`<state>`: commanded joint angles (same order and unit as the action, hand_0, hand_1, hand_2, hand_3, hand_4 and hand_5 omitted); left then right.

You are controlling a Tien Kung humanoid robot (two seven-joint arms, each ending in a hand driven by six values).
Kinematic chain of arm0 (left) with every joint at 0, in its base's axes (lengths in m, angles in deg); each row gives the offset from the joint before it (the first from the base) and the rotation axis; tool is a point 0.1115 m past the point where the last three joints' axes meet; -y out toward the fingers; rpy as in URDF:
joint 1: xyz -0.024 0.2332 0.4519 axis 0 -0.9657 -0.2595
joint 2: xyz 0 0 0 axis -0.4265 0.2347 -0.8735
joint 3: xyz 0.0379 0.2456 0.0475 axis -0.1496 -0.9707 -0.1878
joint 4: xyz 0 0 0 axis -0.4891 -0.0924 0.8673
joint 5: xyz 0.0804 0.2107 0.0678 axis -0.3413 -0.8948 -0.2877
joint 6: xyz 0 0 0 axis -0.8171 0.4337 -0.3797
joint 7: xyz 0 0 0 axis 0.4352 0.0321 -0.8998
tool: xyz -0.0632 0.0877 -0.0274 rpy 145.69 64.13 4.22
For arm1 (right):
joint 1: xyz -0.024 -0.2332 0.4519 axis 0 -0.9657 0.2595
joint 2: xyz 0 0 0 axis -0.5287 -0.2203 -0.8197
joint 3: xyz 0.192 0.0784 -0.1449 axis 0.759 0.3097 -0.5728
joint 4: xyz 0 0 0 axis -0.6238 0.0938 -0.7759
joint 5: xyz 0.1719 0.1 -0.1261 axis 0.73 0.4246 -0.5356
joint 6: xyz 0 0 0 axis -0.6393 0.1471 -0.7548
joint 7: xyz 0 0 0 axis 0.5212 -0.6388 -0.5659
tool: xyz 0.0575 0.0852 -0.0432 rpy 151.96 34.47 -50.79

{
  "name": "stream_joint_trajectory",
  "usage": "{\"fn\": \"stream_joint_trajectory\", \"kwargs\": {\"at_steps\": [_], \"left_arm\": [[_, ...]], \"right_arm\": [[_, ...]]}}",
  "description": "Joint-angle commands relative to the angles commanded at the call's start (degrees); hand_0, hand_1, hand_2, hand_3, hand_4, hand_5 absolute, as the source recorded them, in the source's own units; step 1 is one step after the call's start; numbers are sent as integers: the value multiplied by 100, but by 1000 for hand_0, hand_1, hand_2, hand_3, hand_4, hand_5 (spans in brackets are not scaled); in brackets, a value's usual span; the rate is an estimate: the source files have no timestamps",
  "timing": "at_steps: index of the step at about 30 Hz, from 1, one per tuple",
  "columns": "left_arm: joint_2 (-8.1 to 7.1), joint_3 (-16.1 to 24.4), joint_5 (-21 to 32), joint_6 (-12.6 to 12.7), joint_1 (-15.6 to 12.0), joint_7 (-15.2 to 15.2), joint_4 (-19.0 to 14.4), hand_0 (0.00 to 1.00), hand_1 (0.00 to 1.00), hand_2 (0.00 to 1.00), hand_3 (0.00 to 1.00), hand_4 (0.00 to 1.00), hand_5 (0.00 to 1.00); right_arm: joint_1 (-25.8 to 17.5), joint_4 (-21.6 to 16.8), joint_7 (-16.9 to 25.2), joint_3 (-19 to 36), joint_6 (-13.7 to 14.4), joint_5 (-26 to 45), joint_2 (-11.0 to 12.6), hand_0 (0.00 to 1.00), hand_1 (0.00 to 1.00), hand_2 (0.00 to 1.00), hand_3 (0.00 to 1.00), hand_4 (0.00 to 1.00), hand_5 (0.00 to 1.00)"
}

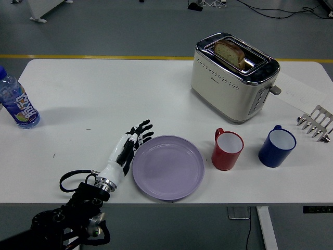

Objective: Push plate across desktop

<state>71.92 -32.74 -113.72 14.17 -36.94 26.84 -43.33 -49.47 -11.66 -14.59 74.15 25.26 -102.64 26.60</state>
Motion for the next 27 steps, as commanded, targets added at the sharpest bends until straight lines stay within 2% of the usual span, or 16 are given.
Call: {"fn": "stream_joint_trajectory", "kwargs": {"at_steps": [8, 15, 17, 18, 19, 22, 23, 24, 27], "left_arm": [[10, 84, 17, 132, -50, 0, 7, 809, 850, 911, 893, 475, 998], [17, 278, 191, 571, -154, 0, -14, 807, 848, 905, 884, 475, 998], [26, 460, 168, 654, -248, 0, -24, 807, 848, 905, 884, 475, 998], [36, 605, 84, 651, -329, 0, -24, 807, 848, 905, 884, 475, 998], [41, 723, 42, 648, -368, 0, -24, 791, 830, 879, 839, 477, 998], [61, 1111, -186, 591, -528, 0, -40, 791, 830, 879, 839, 477, 998], [84, 1337, -377, 511, -647, 0, -56, 791, 830, 879, 839, 477, 998], [97, 1558, -531, 463, -718, 0, -66, 765, 790, 836, 778, 476, 998], [140, 2079, -840, 409, -836, 0, -74, 765, 790, 836, 778, 476, 998]], "right_arm": [[-20, -7, -19, 7, -5, -13, 0, 576, 542, 615, 617, 139, 645], [-36, -10, -27, 20, -15, -42, 0, 577, 542, 615, 617, 139, 645], [-37, -10, -26, 22, -16, -47, 0, 577, 542, 615, 617, 139, 645], [-36, -9, -24, 20, -15, -44, 0, 577, 542, 615, 617, 139, 645], [-36, -9, -23, 20, -15, -43, 0, 576, 541, 615, 617, 138, 645], [-32, -6, -15, 14, -15, -38, 0, 576, 541, 615, 617, 138, 645], [-24, -3, -7, 5, -7, -16, 0, 576, 541, 615, 617, 138, 645], [-20, -1, -1, 6, -7, -15, 0, 576, 541, 614, 617, 139, 645], [-7, 3, 12, -1, -6, -7, 0, 576, 541, 614, 617, 139, 645]]}}
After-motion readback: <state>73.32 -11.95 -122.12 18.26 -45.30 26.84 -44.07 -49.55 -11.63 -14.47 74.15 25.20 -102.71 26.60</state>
